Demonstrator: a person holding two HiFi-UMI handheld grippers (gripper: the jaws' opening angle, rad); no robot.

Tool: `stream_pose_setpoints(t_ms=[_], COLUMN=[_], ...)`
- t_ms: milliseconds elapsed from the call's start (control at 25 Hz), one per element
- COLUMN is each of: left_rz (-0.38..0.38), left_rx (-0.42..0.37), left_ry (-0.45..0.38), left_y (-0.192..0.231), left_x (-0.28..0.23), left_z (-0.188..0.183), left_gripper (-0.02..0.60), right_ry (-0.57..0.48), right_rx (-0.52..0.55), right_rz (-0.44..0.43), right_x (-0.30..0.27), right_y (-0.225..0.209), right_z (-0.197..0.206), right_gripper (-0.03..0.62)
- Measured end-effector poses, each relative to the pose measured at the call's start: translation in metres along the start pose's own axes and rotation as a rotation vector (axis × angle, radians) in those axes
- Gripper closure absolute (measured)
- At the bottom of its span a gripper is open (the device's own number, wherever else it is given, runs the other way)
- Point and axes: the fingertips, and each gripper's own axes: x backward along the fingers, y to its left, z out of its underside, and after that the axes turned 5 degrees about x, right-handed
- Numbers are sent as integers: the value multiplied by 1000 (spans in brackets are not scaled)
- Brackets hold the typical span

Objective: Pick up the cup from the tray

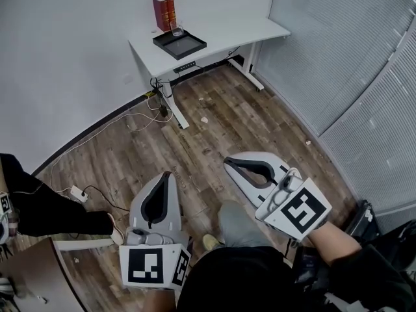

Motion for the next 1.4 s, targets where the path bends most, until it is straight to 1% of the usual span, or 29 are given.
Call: stream_pose_setpoints(t_ms=[120,320,440,680,840,1000,1080,1240,1400], left_rz=[7,-3,-7,-16,-15,-29,-37,-53,-66], left_rx=[-15,-24,-26,-16,-8,12,22,19,27], left_ry=[2,5,8,-1,2,24,27,10,27], left_y=[3,18,25,44,54,62,65,58,68], left_x=[-6,-24,-46,-99,-134,-164,-170,-168,-176], left_z=[-2,-3,-7,-16,-16,-7,-2,18,25], left_gripper=[581,581,581,581,581,581,581,581,581], right_ry=[6,-2,-17,-12,-15,-10,-6,-6,11], right_rx=[-13,-12,-19,-45,-57,-71,-73,-64,-73], right_rz=[6,0,-11,-33,-44,-51,-56,-64,-76], right_x=[-5,-27,-43,-86,-111,-126,-129,-120,-131], right_y=[-8,-22,-41,-88,-114,-138,-143,-136,-140], right_z=[4,9,12,24,34,45,51,73,82], right_gripper=[580,580,580,580,580,580,580,580,580])
